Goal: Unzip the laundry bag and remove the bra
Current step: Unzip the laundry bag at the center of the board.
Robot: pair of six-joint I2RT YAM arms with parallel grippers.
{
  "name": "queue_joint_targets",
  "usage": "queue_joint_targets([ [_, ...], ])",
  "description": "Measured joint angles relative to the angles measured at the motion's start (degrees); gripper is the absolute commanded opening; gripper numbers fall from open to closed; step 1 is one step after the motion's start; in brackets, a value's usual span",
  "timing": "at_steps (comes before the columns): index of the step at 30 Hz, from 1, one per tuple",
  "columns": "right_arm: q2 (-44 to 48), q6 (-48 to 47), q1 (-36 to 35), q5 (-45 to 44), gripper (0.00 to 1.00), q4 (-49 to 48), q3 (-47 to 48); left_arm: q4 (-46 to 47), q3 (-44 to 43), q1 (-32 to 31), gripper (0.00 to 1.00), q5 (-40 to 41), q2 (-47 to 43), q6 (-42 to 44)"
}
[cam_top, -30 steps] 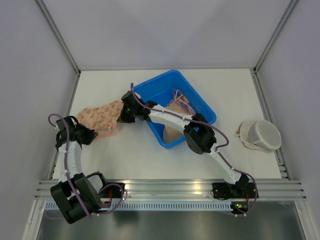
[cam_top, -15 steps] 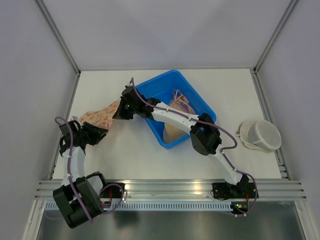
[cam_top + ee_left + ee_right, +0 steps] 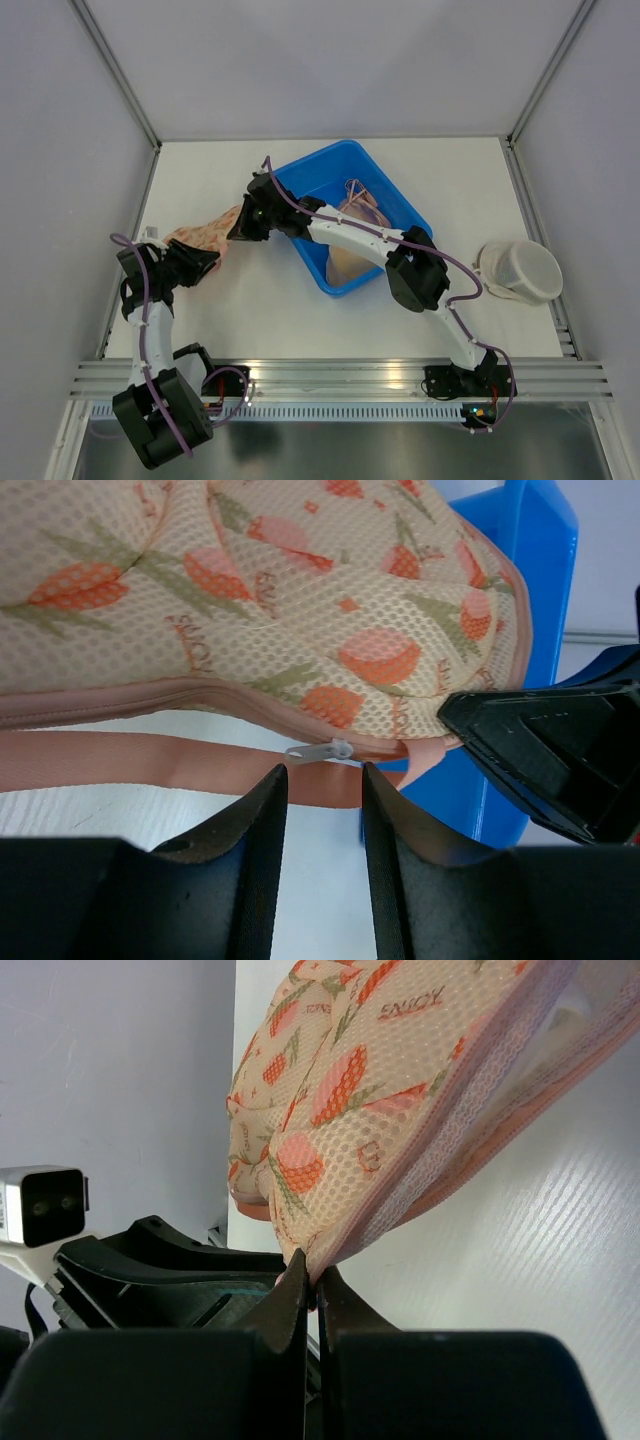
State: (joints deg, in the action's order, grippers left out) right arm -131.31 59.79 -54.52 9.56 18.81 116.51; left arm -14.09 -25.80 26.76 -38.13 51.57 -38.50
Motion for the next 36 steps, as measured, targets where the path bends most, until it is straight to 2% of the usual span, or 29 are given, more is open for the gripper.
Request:
queue_joint_targets([
  [9, 0.02, -0.07, 0.00, 0.31, 0.00, -0.20, -0.17, 0.81, -0.02, 0.00, 0.41, -0.35, -1.36, 0.04],
  [24, 0.24, -0.04, 0.44, 1.29, 0.00, -1.22, -0.87, 2.54, -2.78, -0.13, 0.42, 0.39, 4.72, 0.90],
  [36, 0.24, -0.02, 0.92, 2.23, 0.01, -1.44, -0.87, 6.21, -2.58, -0.61, 0.41, -0.59, 5.92, 0.85],
])
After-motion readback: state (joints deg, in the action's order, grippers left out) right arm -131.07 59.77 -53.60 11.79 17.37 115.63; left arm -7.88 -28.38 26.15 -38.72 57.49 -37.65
